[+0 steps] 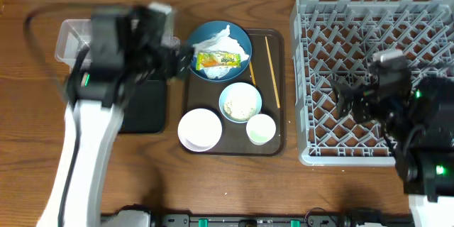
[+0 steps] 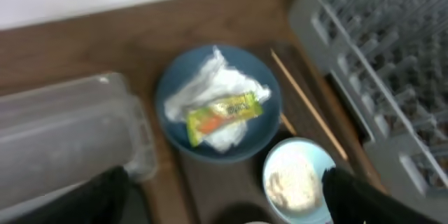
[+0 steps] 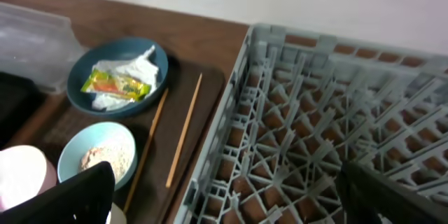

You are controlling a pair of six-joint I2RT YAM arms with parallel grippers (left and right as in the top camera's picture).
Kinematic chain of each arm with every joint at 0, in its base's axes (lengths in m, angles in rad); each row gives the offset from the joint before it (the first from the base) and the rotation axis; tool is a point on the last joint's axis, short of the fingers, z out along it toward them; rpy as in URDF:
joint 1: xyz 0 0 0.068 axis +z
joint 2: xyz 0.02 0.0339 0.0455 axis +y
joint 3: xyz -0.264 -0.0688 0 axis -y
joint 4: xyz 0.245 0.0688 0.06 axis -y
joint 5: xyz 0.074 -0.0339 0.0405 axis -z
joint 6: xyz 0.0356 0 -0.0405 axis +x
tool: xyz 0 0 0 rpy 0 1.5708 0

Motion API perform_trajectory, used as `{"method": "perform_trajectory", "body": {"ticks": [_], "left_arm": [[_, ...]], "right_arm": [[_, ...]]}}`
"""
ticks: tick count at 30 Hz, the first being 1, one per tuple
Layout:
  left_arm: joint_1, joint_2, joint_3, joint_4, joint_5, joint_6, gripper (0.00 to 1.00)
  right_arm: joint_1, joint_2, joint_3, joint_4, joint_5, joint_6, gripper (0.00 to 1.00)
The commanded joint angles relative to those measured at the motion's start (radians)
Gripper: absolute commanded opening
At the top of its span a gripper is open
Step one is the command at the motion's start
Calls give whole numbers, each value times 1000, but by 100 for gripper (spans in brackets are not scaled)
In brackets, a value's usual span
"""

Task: Sort waste into correct bins and load items into the dishwasher rack
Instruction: 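Reach the left gripper to the blue plate and grasp tissue and wrapper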

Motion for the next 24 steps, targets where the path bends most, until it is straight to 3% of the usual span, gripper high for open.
{"method": "perform_trajectory", "body": {"ticks": [1,4,8,12,24], "left_arm": [[-53,176,188,-98,-34,101,91],[-81,315,286,-121,-22,113,90],[-88,416,287,-30,-24,113,90],[-89,519,287,56,-24,116,93],[-92,738,287,173,-25,286,98]], "right_arm": [[13,41,32,-16,-26,-14,99],[13,74,32,-20,-130,21,99],[13,101,32,-31,-214,24,99],[13,112,32,-47,-216,24,99],[13,112,32,-79,-215,23,99]]}}
